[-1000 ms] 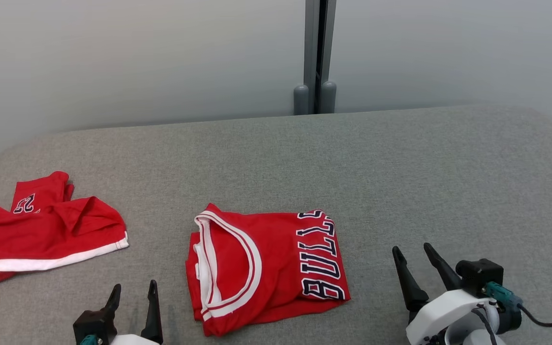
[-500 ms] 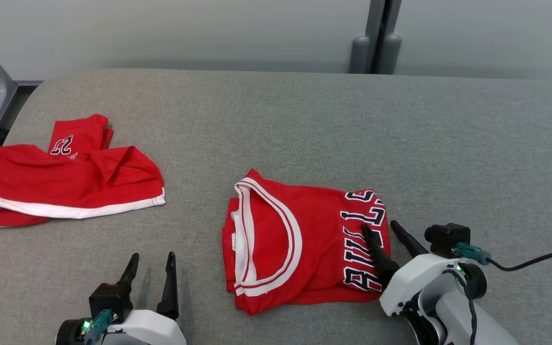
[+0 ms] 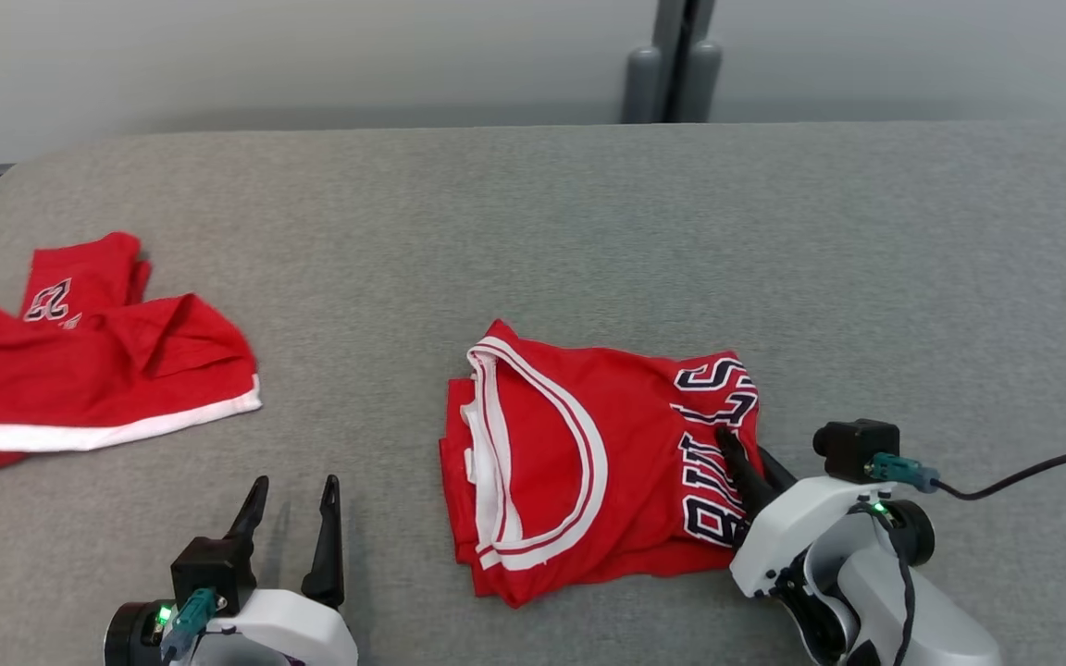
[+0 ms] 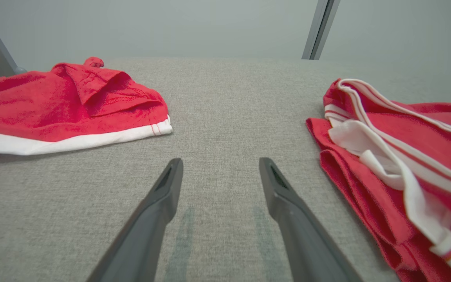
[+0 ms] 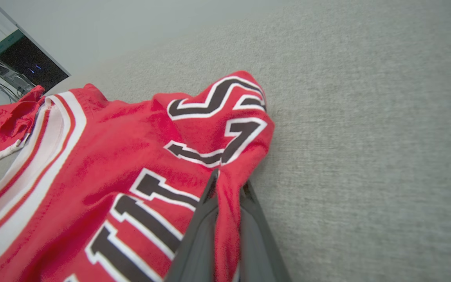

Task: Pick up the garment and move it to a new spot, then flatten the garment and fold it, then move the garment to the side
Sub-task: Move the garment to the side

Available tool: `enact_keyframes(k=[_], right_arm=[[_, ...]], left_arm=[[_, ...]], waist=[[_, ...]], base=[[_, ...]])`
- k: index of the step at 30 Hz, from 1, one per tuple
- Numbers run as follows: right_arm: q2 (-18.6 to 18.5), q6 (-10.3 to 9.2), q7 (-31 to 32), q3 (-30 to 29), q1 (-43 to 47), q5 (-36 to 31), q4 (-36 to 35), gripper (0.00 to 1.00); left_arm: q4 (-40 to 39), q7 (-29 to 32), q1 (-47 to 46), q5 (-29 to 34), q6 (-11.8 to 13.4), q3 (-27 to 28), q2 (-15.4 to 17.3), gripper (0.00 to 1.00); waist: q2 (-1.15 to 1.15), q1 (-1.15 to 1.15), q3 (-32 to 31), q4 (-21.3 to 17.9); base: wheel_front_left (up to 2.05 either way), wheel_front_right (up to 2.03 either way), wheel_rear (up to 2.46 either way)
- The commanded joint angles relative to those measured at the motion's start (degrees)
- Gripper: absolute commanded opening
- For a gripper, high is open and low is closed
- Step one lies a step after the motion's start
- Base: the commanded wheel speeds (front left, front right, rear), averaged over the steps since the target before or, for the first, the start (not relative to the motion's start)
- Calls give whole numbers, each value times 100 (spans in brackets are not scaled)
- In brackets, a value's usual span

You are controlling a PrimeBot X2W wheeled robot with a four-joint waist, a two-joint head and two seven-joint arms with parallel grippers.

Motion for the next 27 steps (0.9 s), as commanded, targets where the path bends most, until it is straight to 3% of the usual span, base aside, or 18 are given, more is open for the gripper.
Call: enact_keyframes(k=[1, 16, 21, 27], right_arm=[[-87, -14, -37, -57, -41, -64, -57, 0], [-52, -11, -40, -366, 218, -360, -629, 0], [-61, -10, -41, -374, 92, -614, -691, 0], [-205, -11, -42, -524, -402, -1121, -603, 0]], left_arm=[[-36, 1, -116, 48, -19, 2, 17, 100], [-51, 1, -533, 147, -132, -330, 22, 100], [-96, 1, -649, 189, -96, -374, 29, 100], [-212, 1, -807, 353, -150, -402, 26, 100]], waist=[[0, 0, -17, -517], [0, 0, 257, -2959], [0, 0, 446, -3120], [0, 0, 687, -2871]], base=[[0, 0, 0], [0, 0, 0], [0, 0, 0], [0, 0, 0]])
